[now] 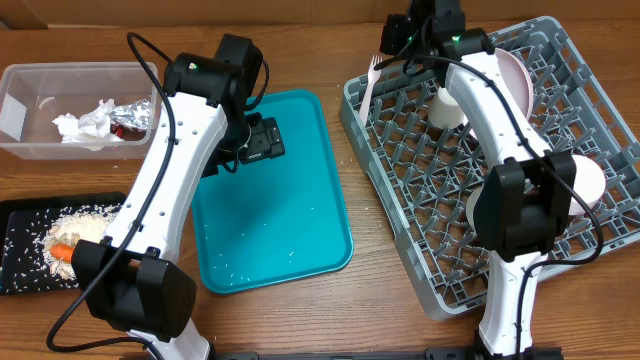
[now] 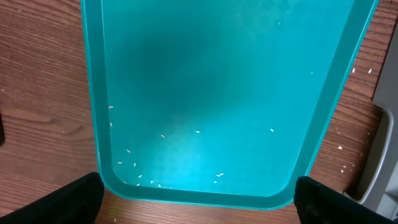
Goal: Sort waste into correct bins and load items into the dishwasher rack
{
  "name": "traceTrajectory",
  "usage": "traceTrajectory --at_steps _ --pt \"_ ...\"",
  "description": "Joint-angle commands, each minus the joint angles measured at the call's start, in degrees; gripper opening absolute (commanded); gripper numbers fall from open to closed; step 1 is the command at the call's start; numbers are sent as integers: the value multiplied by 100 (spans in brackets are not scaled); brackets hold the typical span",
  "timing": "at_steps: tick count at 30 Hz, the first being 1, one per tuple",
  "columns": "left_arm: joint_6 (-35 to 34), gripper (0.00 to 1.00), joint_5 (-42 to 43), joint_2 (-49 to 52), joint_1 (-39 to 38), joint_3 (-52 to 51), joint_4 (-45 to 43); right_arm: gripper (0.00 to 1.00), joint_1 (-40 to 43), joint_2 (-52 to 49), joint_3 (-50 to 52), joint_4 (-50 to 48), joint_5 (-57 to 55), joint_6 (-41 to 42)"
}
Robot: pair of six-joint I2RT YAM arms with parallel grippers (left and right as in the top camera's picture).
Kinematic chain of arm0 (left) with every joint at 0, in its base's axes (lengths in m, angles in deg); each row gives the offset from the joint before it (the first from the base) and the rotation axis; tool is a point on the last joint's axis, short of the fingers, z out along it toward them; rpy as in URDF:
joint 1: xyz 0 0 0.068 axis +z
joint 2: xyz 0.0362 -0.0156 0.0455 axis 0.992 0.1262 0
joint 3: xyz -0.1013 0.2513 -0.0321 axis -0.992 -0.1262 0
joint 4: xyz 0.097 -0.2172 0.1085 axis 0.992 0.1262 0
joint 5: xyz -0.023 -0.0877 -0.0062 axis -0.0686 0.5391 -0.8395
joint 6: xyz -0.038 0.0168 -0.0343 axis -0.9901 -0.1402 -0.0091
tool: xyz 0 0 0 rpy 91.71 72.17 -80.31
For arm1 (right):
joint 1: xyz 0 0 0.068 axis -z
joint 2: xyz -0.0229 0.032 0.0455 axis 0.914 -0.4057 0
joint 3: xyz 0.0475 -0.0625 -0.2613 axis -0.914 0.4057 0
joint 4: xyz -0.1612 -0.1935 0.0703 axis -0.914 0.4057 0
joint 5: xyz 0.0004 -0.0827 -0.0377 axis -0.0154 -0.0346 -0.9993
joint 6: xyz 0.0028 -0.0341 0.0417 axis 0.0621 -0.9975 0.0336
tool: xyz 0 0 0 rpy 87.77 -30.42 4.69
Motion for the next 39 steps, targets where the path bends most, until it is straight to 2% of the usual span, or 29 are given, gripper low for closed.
traceTrajectory --at_steps 1,7,14,18,23,29,32,39 --pt "-92 100 -79 -76 0 -42 -4 4 -79 -81 -72 -39 216 -160" --pt "-92 100 -76 -76 0 -42 -4 5 -166 -92 -72 275 -81 -348" --pt "-92 100 -76 -76 0 -42 -4 5 -120 -94 -72 1067 -433 -933" --pt "-92 100 -79 -76 0 -42 -4 4 -35 -72 -168 1626 -525 -922" --pt "-92 100 -76 -76 0 -42 -4 4 -20 175 -846 2446 -920 -898" --pt "-92 100 -76 -76 0 -42 -4 8 -22 509 -2439 3718 -1296 -857" --pt "-92 100 -79 -76 0 -42 -4 19 -15 542 -3032 4304 -1296 -826" --pt "-92 100 -76 -76 0 -42 -4 76 -31 555 -4175 5646 -1296 -476"
